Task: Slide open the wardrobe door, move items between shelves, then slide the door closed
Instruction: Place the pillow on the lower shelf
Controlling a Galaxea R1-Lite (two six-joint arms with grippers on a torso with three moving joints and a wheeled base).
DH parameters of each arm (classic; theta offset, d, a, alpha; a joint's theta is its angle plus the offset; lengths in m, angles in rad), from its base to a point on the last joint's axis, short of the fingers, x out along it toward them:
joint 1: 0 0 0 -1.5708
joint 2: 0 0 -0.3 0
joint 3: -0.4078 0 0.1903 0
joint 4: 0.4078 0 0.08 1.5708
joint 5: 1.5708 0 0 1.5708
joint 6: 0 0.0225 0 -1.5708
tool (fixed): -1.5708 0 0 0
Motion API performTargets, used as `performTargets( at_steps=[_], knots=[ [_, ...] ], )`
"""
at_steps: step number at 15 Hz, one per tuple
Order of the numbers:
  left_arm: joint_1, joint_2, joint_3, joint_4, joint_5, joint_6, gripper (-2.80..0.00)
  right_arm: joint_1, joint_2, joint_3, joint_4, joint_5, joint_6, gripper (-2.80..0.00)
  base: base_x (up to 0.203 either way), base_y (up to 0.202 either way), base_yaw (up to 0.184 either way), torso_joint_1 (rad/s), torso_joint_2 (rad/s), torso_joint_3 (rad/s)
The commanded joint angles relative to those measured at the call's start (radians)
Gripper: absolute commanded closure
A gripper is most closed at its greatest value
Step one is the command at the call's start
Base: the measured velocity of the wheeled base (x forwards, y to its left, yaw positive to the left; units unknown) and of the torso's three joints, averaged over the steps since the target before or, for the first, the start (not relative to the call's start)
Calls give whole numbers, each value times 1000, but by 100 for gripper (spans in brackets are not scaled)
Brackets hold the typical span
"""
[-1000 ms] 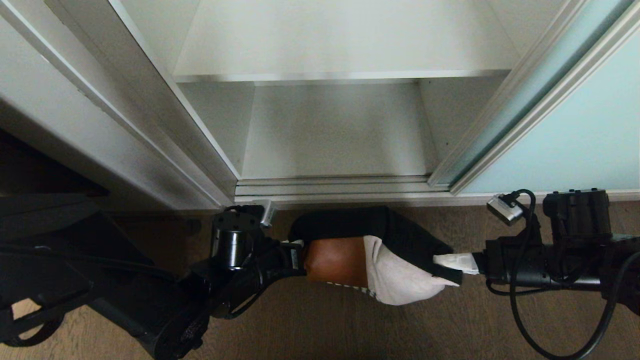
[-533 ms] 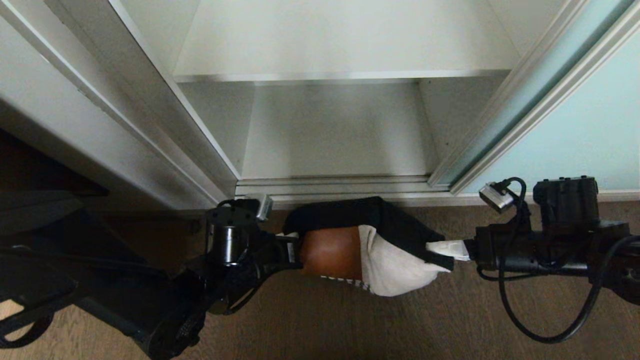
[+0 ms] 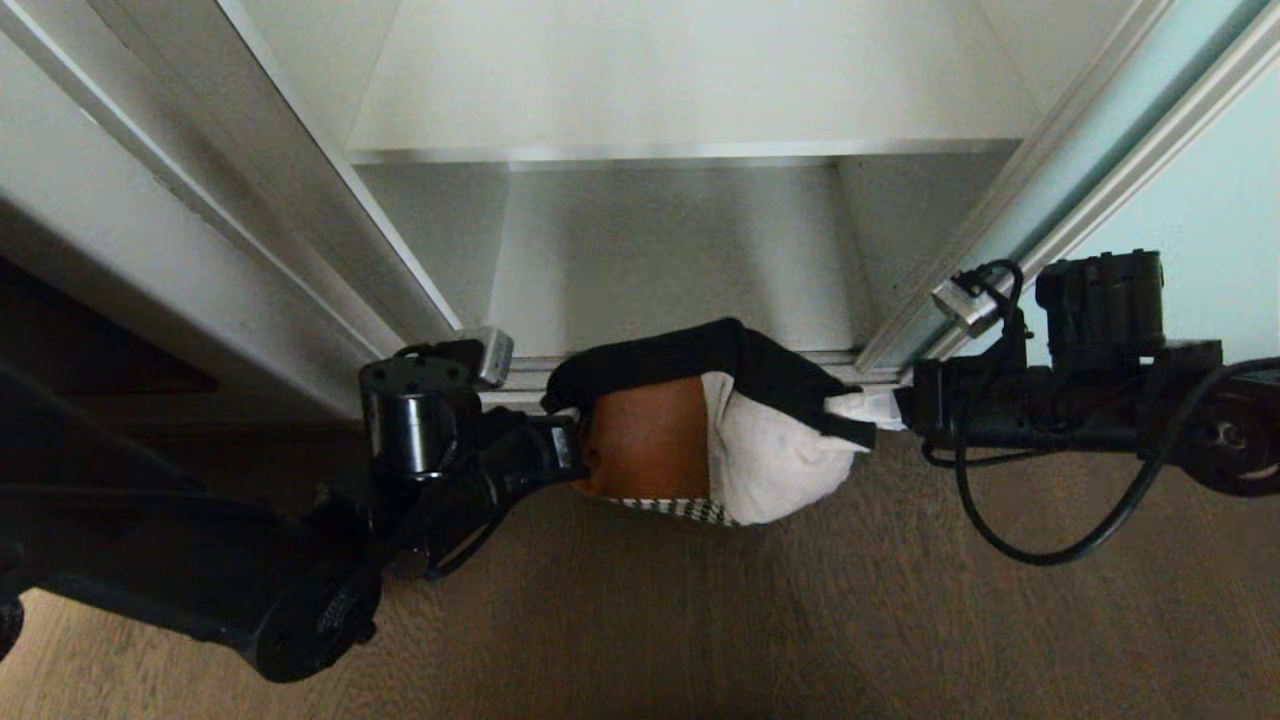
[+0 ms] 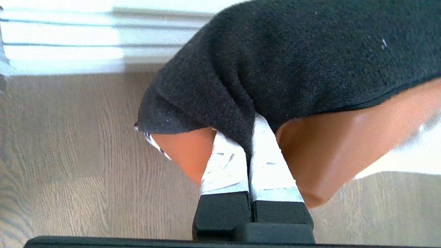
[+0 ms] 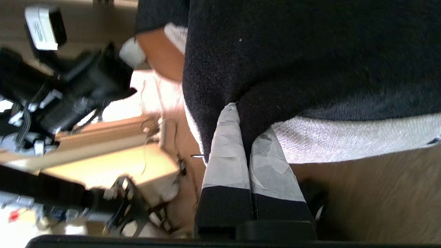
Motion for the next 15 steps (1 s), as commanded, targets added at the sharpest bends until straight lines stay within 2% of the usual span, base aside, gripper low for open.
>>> performTargets(
  at_steps=[1, 3, 5, 8, 13, 15],
  knots=[
    [17, -11, -60, 6, 0, -2, 0, 0, 28, -87, 7, -2, 2, 0, 0, 0, 0, 0, 0, 0],
    [28, -5, -116, 12, -1, 1, 0, -1, 53, -133, 9, -4, 3, 0, 0, 0, 0, 0, 0, 0],
    [30, 1, -137, 23, -4, 46, 0, -2, 65, -164, 9, -3, 4, 0, 0, 0, 0, 0, 0, 0],
    [50, 8, -179, 33, -4, 61, 0, -4, 75, -223, 8, -2, 5, 0, 0, 0, 0, 0, 0, 0],
    [49, -11, -115, 25, -4, 59, 0, -8, 26, -163, 4, 0, 7, 0, 0, 0, 0, 0, 0, 0],
    [49, -21, -126, 33, -4, 60, 0, -8, 28, -169, 3, 0, 7, 0, 0, 0, 0, 0, 0, 0]
  ],
)
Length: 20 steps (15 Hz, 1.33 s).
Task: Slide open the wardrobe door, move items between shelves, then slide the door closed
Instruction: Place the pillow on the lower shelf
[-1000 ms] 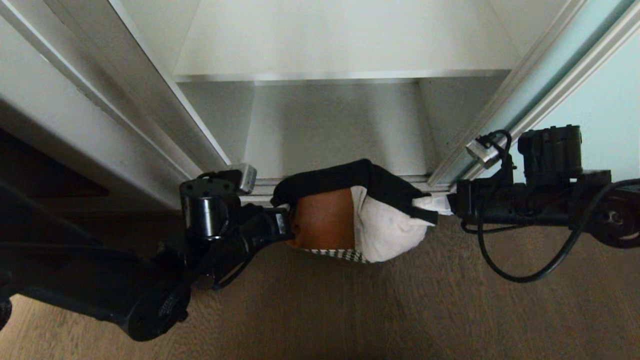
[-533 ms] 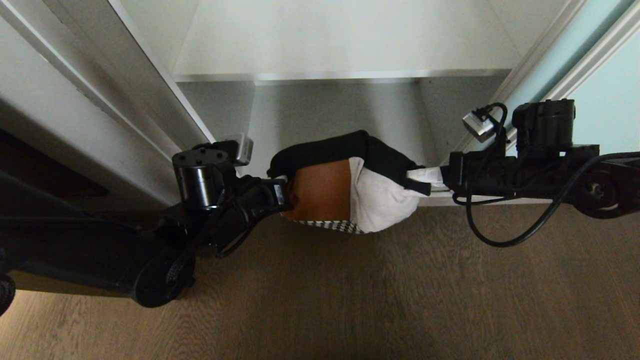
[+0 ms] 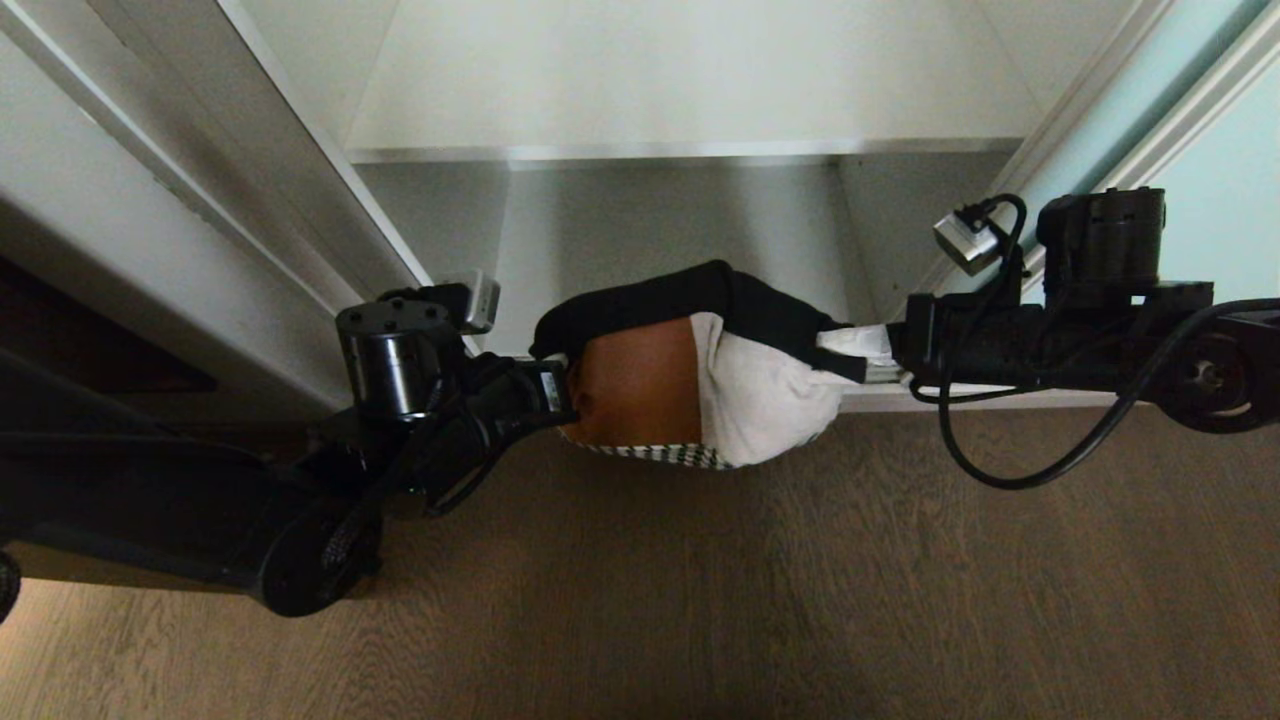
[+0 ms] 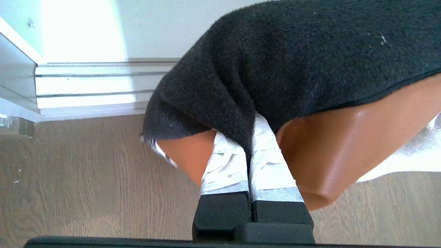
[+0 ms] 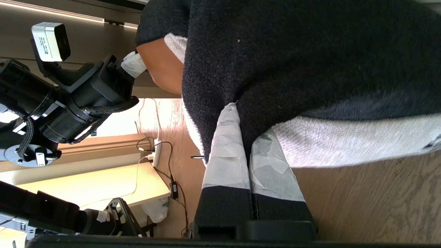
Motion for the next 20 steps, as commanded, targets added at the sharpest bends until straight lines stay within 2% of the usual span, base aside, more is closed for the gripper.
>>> performTargets(
  at_steps=[1, 3, 10, 12, 17, 20],
  knots=[
    [1, -17, 0, -1, 0, -1, 0, 0, -17, 1, -1, 4, 2, 0, 0, 0, 0, 0, 0, 0],
    [0, -14, 1, -1, 0, -1, 0, 0, -18, 5, -2, 4, 2, 0, 39, 0, 0, -2, 1, 2],
    [-2, -8, 12, -7, -1, -1, 0, -3, -9, 1, 3, 4, 2, 0, 183, 0, 1, 2, 1, 1],
    [-2, 4, -5, -7, -5, -1, 0, -3, 14, -16, -5, 4, 1, 0, 31, 0, 3, 2, 0, 1],
    [28, 110, -185, -12, -10, -11, 0, -29, 145, -191, -5, 5, 2, 0, 0, 0, 0, 0, 0, 0],
    [41, 108, -284, -10, -47, -13, 0, -47, 110, -232, -9, 12, 2, 0, 0, 0, 0, 0, 0, 0]
  ],
)
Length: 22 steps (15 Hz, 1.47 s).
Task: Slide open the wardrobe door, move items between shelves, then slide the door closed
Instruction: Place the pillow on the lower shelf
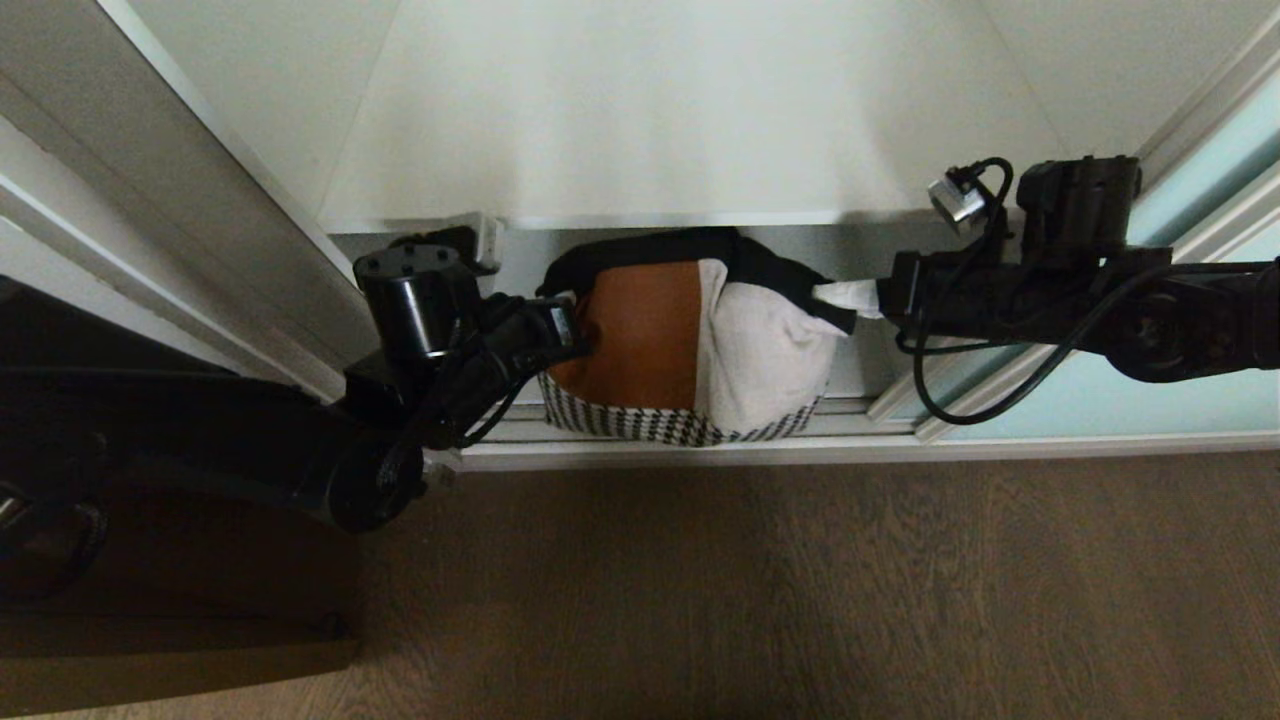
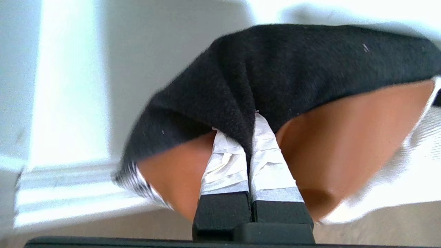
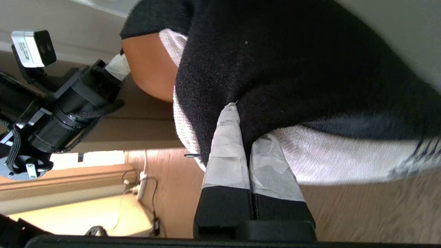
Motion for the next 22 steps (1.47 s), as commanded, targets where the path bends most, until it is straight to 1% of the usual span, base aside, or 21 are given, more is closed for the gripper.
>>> performTargets(
  at_steps=[1, 2, 4, 5, 7, 10, 12, 13, 15, 18, 19, 22],
  knots=[
    [6, 6, -42, -6, -14, -2, 0, -20, -24, -3, -15, 25, 2, 0, 0, 0, 0, 0, 0, 0],
    [6, -4, -28, -11, -15, -2, 0, -26, -33, 12, -29, 41, 3, 0, 0, 0, 0, 0, 0, 0],
    [7, -5, 53, -26, -26, -2, 0, -29, -10, 66, -61, 53, 0, 0, 0, 0, 0, 0, 0, 0],
    [14, 28, 96, -35, -42, -3, 0, -30, 25, 92, -83, 53, -4, 0, 0, 0, 0, 0, 0, 0],
    [38, 146, 133, -63, -61, -3, 0, -42, 129, 137, -133, 52, -10, 0, 0, 0, 0, 0, 0, 0],
    [76, 375, 117, -81, -70, 5, 0, -75, 319, 136, -170, 43, -15, 0, 0, 0, 0, 0, 0, 0],
    [102, 455, 78, -79, -77, 7, 0, -88, 358, 125, -176, 21, -22, 0, 0, 0, 0, 0, 0, 0],
    [111, 452, 66, -68, -85, 7, 0, -89, 349, 130, -173, 18, -23, 0, 0, 0, 0, 0, 0, 0],
    [110, 431, 115, -29, -91, 7, 0, -89, 335, 158, -140, 18, -25, 0, 0, 0, 0, 0, 0, 0],
    [110, 339, 166, 107, -120, -2, 0, -97, 312, 157, -36, 15, -25, 0, 0, 0, 0, 0, 0, 0],
    [110, 312, 162, 133, -125, -12, 0, -105, 305, 150, -37, 15, -25, 0, 0, 0, 0, 0, 0, 0],
    [109, 296, 63, 57, -122, -36, 0, -106, 275, 68, -48, 18, -22, 0, 0, 0, 0, 0, 0, 0]
  ],
)
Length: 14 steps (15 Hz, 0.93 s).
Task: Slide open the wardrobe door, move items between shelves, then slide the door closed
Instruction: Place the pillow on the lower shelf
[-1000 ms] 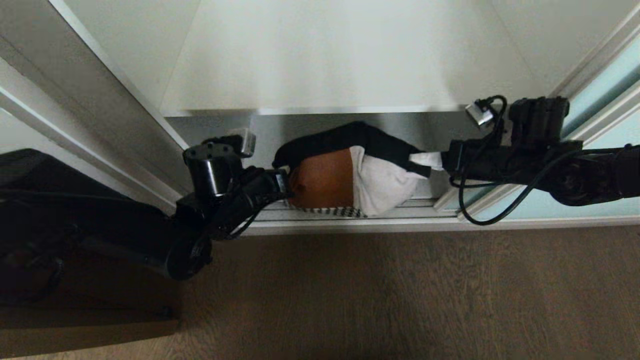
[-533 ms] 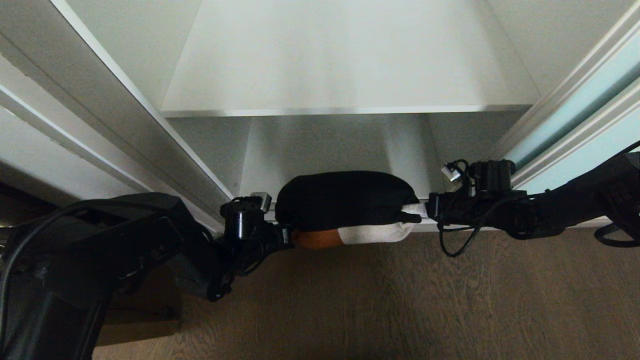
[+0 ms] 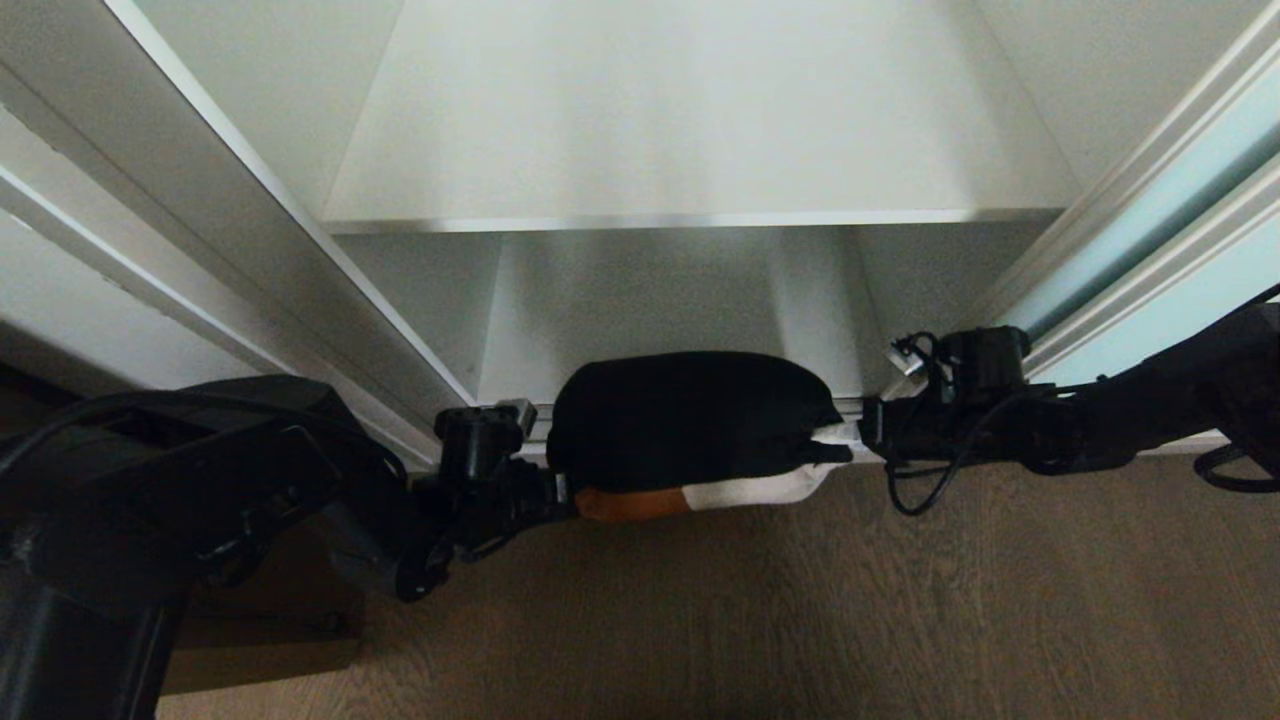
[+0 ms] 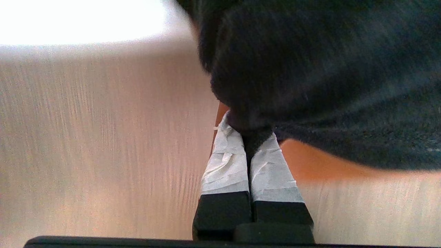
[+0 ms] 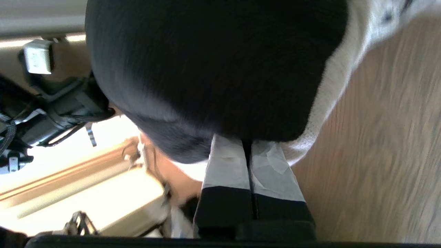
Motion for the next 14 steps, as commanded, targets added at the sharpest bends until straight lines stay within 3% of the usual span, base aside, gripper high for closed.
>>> performTargets(
  at_steps=[1, 5, 7, 10, 12, 14],
  knots=[
    [-2, -32, -89, -55, 4, -7, 0, 0, -52, -66, -20, 9, 7, 0, 0, 0, 0, 0, 0, 0],
    [-7, -63, -286, -77, 8, -11, 0, 22, -89, -189, -95, 22, 16, 0, 0, 0, 0, 0, 0, 0],
    [-6, -114, -369, -80, 6, -11, 0, 21, -113, -256, -122, 28, 72, 0, 0, 0, 0, 0, 0, 0],
    [-2, -200, -309, -174, 0, -10, 0, -19, -167, -150, -243, 121, 107, 0, 0, 0, 0, 0, 0, 0],
    [-2, -265, -249, -223, -29, -11, 0, -39, -202, -51, -404, 209, 127, 0, 0, 0, 0, 0, 0, 0],
    [-2, -298, -240, -228, -65, -11, 0, -45, -239, 2, -544, 240, 221, 0, 0, 0, 0, 0, 0, 0]
  ],
)
